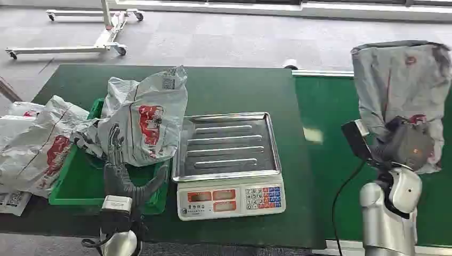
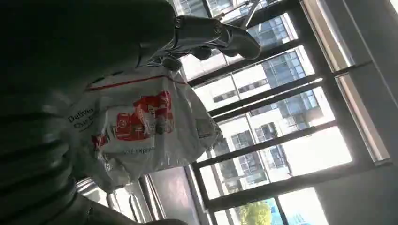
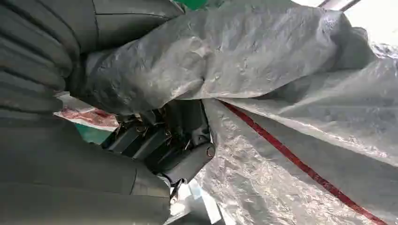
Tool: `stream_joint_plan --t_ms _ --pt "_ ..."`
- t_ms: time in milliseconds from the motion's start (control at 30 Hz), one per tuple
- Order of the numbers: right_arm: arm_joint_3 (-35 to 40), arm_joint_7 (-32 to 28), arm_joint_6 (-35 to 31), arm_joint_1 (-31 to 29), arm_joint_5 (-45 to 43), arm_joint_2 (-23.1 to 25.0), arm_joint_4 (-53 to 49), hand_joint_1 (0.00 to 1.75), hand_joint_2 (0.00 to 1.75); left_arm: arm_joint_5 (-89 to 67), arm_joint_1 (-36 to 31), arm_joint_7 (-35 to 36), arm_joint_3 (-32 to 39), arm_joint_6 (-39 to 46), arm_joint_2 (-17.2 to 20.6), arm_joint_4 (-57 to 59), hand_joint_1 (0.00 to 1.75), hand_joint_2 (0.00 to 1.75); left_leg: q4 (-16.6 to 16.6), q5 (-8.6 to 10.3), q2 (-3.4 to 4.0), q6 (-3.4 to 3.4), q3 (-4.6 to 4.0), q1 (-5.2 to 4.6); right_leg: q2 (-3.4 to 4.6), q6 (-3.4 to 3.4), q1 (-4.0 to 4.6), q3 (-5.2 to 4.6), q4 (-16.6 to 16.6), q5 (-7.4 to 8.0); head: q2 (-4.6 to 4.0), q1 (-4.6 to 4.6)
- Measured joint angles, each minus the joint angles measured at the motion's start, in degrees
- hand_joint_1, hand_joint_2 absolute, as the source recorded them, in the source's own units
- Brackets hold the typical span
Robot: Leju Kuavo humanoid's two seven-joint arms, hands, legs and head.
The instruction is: Moved the parcel from conveyor to table for the left to box.
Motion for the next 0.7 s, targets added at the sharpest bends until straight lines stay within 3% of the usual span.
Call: stream_joint_plan --t_ms 133,300,500,700 --pt "9.4 -7.0 6.7 1.4 -5.8 2.3 -2.6 1.75 1.75 0.1 -0.9 0.0 0.0 0.0 0.0 0.7 0.0 1.75 0.0 0.01 -0.01 -0.02 -0.01 0.08 -0.02 -0.03 0.13 -0.02 0.0 -0.01 0.0 0.02" --pt "21.7 -9.8 10.2 4.4 -9.2 3.0 -6.5 1.75 1.75 0.2 -1.9 0.0 0.0 1.2 0.1 1.4 0.0 1.75 0.0 0.0 -0.02 -0.03 -0.04 0.14 -0.03 -0.08 0.13 -0.05 0.0 -0.05 0.0 0.0" --pt "32.2 -11.1 10.8 6.7 -11.9 2.1 -9.6 1.75 1.75 0.8 -2.0 0.0 -0.1 2.6 0.4 1.8 0.0 1.75 0.0 -0.05 -0.01 -0.05 -0.05 0.13 -0.01 -0.08 0.1 -0.07 0.0 -0.06 0.0 0.0" --pt "37.4 -9.8 10.8 6.3 -13.2 0.5 -10.4 1.75 1.75 1.1 -2.4 0.0 -0.2 3.3 0.6 2.4 0.0 1.75 0.0 -0.04 -0.01 -0.05 -0.04 0.12 -0.01 -0.08 0.09 -0.07 0.0 -0.04 0.0 0.0"
